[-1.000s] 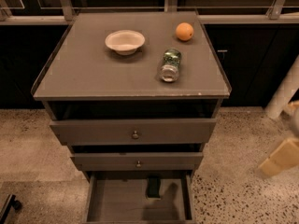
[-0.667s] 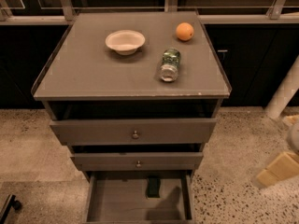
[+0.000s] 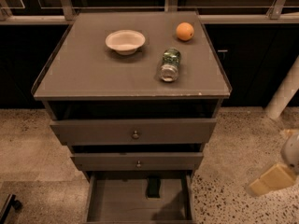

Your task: Pick sponge from bottom drawer and place on counter

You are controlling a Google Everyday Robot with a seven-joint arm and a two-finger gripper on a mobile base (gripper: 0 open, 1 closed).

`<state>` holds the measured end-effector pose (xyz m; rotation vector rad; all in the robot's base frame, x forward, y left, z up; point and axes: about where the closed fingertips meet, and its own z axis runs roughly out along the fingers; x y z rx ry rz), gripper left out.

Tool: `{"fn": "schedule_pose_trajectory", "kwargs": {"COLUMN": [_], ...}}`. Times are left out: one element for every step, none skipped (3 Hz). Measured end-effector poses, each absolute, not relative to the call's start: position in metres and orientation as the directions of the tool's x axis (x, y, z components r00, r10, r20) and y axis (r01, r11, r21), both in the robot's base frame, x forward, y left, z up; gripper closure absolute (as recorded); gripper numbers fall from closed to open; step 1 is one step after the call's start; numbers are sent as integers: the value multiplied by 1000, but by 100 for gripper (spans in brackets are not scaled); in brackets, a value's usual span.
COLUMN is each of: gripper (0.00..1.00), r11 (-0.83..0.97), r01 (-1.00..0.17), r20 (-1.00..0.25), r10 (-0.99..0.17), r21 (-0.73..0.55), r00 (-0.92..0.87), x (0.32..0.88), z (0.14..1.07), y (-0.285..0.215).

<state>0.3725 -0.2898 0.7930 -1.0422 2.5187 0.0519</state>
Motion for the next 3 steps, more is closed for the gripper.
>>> {"fn": "schedule_pose_trajectory", "kwargs": {"gripper": [0,0,0], "r11": [816,839,838], "r01": [-578,-545,-545], "r20": [-436,-473,-473], "r10": [-516,-483,-484], "r21": [13,-6,-8], "r00": [-737,-737,-736], "x": [349,362,363], "z": [702,690,691], "y": [-301,-309,-309]}}
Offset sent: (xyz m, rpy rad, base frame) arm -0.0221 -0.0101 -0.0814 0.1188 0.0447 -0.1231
